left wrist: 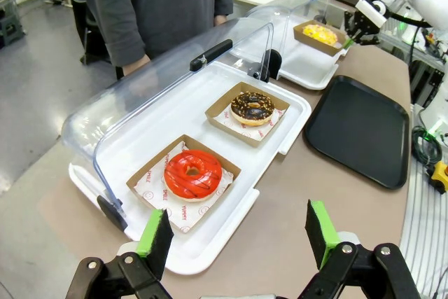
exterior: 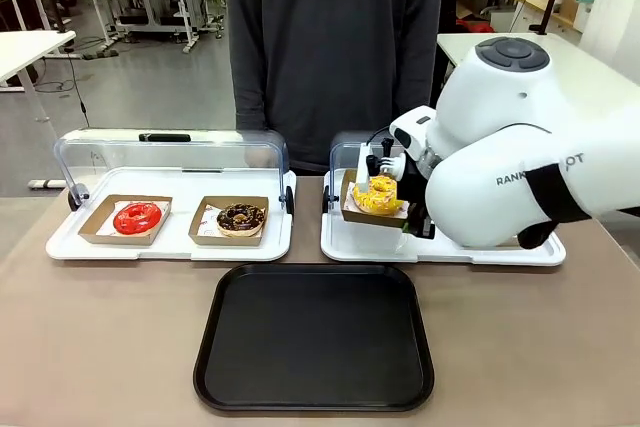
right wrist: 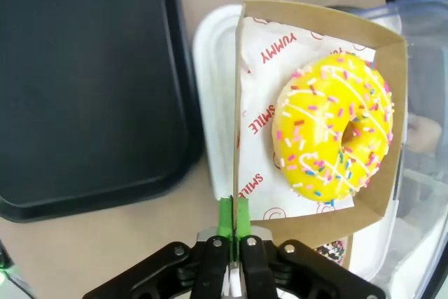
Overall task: Move the third donut from the left to the tray.
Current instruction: Pick up the Paper togo box containing the Donut indicated by the person and place it on the Handle tray.
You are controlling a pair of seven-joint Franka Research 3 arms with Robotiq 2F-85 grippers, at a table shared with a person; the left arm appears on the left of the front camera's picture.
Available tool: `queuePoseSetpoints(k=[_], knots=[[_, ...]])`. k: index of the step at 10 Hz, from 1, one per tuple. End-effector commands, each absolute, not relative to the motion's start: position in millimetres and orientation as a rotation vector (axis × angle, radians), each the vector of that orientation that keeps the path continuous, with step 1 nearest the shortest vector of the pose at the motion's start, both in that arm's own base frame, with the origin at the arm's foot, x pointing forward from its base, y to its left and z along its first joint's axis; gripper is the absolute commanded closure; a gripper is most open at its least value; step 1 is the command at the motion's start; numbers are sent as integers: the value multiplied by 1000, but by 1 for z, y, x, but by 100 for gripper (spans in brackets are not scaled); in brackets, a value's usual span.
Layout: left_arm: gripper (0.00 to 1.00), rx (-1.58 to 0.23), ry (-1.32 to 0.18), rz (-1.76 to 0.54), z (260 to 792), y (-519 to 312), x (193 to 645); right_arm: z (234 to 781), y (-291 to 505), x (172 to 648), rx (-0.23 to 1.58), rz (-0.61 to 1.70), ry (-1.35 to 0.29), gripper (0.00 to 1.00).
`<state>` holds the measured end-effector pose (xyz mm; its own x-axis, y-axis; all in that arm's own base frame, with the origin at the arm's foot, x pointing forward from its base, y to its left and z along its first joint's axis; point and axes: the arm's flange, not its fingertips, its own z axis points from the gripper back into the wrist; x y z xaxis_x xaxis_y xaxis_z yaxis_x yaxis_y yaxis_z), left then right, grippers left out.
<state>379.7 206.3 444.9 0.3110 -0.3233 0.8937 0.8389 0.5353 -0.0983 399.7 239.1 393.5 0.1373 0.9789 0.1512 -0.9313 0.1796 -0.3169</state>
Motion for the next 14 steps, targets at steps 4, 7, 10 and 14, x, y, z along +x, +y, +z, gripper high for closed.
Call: queuePoseSetpoints(k=[4, 7, 10, 14], knots=[[0, -639, -973, -845, 447, 207, 379, 396, 297, 331, -174, 1332, -344, 98], [0, -639, -973, -845, 447, 207, 379, 371, 327, 297, -166, 1399, -332, 98], [0, -639, -973, -845, 447, 207, 379, 347, 345, 271, -160, 1439, -342, 98], [0, -639, -973, -845, 447, 207, 379, 322, 361, 260, -143, 1489, -299, 98]])
